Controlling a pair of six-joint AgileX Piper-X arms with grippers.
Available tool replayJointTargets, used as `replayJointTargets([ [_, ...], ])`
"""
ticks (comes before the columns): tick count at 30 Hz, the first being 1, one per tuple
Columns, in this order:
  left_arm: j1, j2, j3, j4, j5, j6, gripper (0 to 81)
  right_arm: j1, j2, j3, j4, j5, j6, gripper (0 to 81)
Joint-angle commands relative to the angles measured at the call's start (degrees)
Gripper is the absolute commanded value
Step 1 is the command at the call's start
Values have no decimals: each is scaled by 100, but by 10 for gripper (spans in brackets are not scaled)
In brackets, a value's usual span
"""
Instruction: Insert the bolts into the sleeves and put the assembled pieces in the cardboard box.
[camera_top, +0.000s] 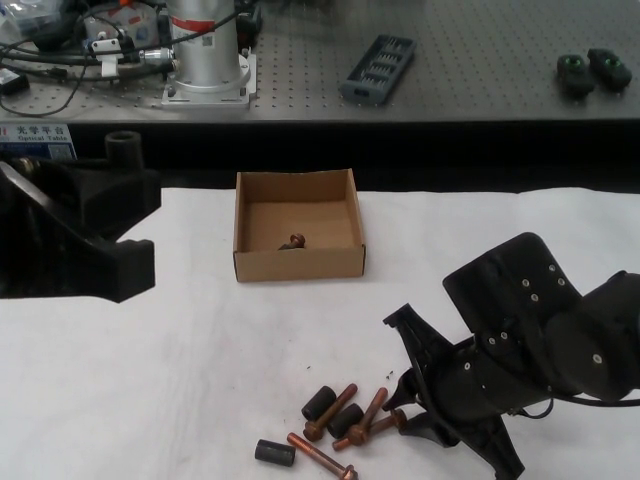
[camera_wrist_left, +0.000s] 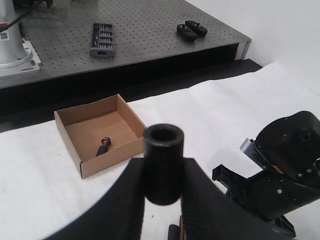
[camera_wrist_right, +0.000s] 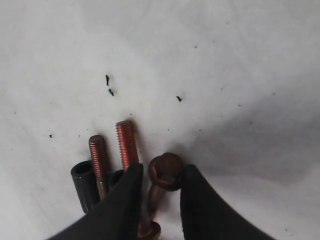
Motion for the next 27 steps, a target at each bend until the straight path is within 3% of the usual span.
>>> replayJointTargets([
  [1,0,-122,-51,-48,-36,64,59,30,59,-49,-149,-80,13,215],
  [14,0,-265,-51,-15,-36,64,59,28,202,-49,-158,-227,262,214],
  [21,0,-269,-51,-18,-36,64,59,28,202,-49,-132,-289,157,147],
  [27,0,-269,-51,-18,-36,64,59,-6,202,-49,0,-385,-36,141],
])
